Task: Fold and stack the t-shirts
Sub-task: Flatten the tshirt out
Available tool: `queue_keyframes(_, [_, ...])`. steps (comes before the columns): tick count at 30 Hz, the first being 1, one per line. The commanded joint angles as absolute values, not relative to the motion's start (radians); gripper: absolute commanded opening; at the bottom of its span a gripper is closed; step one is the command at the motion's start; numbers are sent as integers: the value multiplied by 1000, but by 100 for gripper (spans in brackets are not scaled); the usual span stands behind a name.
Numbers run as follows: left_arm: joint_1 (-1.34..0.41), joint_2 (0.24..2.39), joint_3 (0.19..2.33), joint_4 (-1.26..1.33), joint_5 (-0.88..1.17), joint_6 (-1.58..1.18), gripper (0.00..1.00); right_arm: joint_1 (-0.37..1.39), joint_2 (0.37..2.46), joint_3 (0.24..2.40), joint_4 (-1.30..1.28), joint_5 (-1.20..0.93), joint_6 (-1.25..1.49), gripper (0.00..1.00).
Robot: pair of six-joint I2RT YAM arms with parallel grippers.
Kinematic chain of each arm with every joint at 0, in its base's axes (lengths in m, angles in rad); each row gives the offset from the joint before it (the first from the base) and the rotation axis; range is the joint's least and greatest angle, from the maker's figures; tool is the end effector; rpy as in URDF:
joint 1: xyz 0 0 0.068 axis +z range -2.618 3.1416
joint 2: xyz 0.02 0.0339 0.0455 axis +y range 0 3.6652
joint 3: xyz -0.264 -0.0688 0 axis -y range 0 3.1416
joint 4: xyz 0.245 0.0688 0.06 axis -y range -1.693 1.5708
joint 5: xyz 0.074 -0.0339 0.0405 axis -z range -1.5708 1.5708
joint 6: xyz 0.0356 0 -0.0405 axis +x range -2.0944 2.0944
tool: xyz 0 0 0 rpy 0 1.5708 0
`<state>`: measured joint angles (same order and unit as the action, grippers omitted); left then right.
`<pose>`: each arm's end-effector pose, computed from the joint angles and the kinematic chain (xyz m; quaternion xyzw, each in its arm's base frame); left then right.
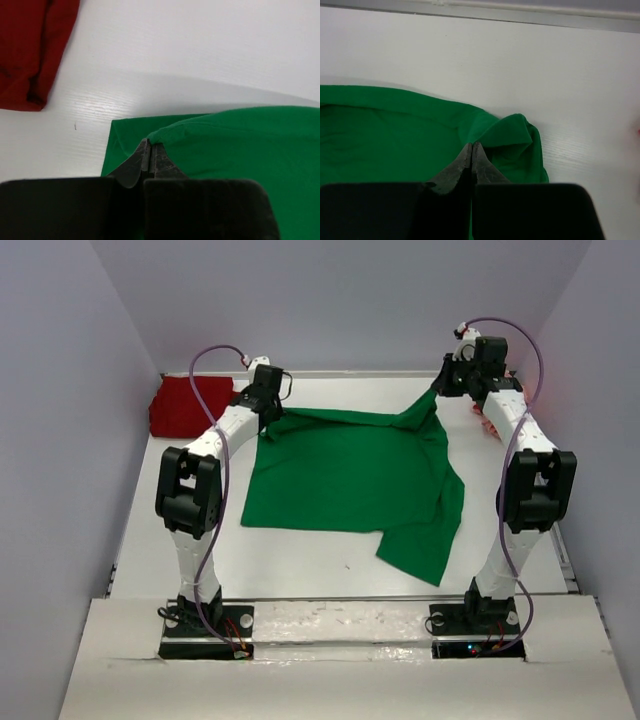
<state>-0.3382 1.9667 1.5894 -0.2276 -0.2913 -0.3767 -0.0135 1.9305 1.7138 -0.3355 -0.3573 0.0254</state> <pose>0.4379 -0.1432 0.2611 -0.0843 0.8748 -0.0404 0.4754 0.4566 0.0063 0.3102 -0.0699 0.8607 0.1580 0.4789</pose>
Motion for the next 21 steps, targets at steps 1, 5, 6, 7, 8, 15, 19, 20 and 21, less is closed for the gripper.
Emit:
queue_keyframes(1, [-299,1922,1628,-209,-319,-368,0,-20,1930,1845,-270,-370,8,0])
queue_keyframes(5, [-272,1887,1614,-206,-348,-390,0,-20,1994,2000,-359,-347,-44,0])
queue_keyframes(6, [-268,1878,1609,-199,-347,-388,0,-20,1999,2015,-362,-345,-43,0])
queue_keyframes(7, [-262,1870,1608,-195,-348,-381,0,-20,2006,2032,-367,-350,-41,0])
queue_keyframes(8, [-259,1868,1614,-204,-362,-379,0,-20,2023,2070,-379,-360,-38,0])
queue_keyframes(15, [-200,1919,1695,-238,-327,-365,0,-20,2120,2187,-411,-377,-23,0])
queue_keyframes(19, [-196,1968,1773,-248,-319,-351,0,-20,2157,2229,-423,-367,-29,0])
queue_keyframes(20, [-196,1980,1792,-264,-319,-351,0,-29,2177,2240,-428,-368,-32,0])
queue_keyframes(21, [-196,2000,1822,-267,-319,-348,0,-29,2186,2255,-434,-370,-32,0])
